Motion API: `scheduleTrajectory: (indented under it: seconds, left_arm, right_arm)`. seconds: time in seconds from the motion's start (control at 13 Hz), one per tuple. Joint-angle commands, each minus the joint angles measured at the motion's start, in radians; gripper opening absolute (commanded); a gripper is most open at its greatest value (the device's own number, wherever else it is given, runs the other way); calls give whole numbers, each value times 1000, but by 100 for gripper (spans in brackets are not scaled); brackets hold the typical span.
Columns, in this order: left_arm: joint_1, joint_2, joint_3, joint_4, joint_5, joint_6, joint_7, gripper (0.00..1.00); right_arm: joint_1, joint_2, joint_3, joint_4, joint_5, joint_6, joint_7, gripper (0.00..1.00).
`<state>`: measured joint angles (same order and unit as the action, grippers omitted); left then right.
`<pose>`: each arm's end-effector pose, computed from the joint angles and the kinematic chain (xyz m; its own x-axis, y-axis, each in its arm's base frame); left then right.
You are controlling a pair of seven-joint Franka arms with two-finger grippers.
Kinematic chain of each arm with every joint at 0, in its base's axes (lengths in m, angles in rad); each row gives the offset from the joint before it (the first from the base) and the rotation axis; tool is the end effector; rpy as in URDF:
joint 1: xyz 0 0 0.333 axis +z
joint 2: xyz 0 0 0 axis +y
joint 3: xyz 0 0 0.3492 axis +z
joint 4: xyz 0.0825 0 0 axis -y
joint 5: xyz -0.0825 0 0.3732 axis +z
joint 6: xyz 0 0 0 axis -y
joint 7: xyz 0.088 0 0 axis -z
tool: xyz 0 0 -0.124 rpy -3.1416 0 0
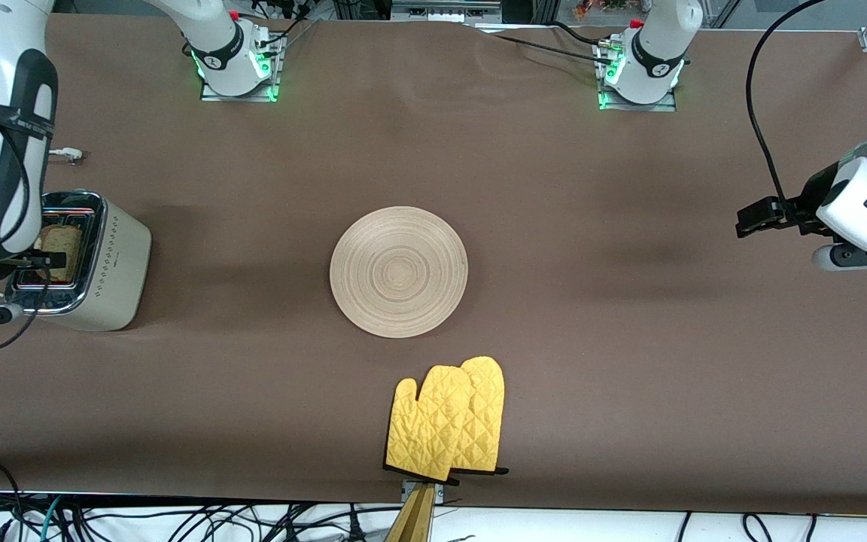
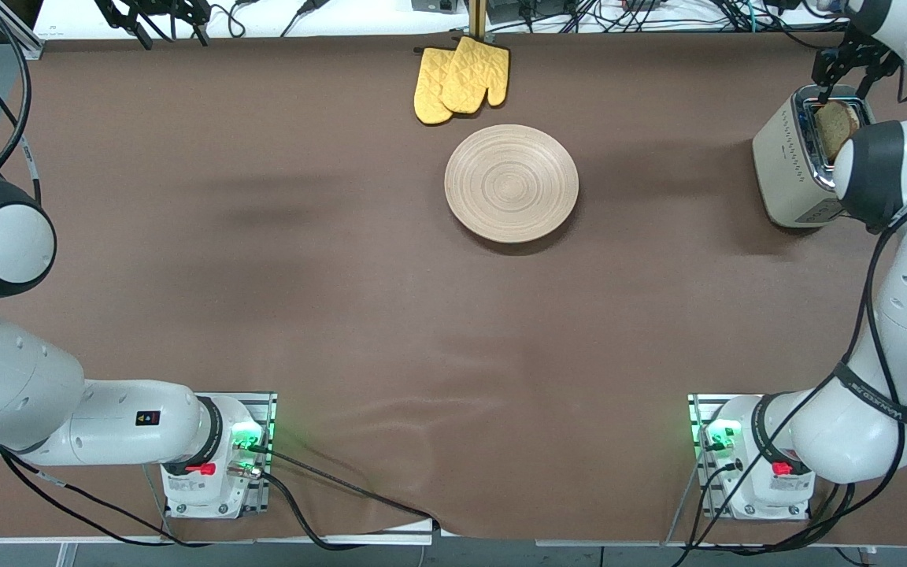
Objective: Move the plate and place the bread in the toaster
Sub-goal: 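Open the right gripper and raise it from the toaster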
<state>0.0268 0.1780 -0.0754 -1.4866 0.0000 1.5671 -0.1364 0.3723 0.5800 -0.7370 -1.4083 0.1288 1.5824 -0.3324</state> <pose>0.5972 -0.0251 0.5776 0.9913 0.0878 -0.0978 0.0882 -0.9961 0.0001 0.6486 -0.1277 0.4280 0.9458 -0.0414 -0.3222 0.0093 -0.9880 0.1541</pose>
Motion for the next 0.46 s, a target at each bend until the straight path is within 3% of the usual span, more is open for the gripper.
scheduleTrajectory:
  seconds: [0.0, 0.23, 0.38]
  left_arm:
    - [5, -8, -1, 6, 3, -4, 14, 100]
    - [4, -9, -3, 3, -14, -1, 11, 100]
    - [7, -11, -3, -14, -14, -1, 11, 100]
  right_arm:
    - [3, -106, -2, 11, 17, -117, -10, 100]
    - [8, -146, 11, 98, 29, -244, -10, 100]
    - [26, -149, 8, 106, 134, -295, -8, 100]
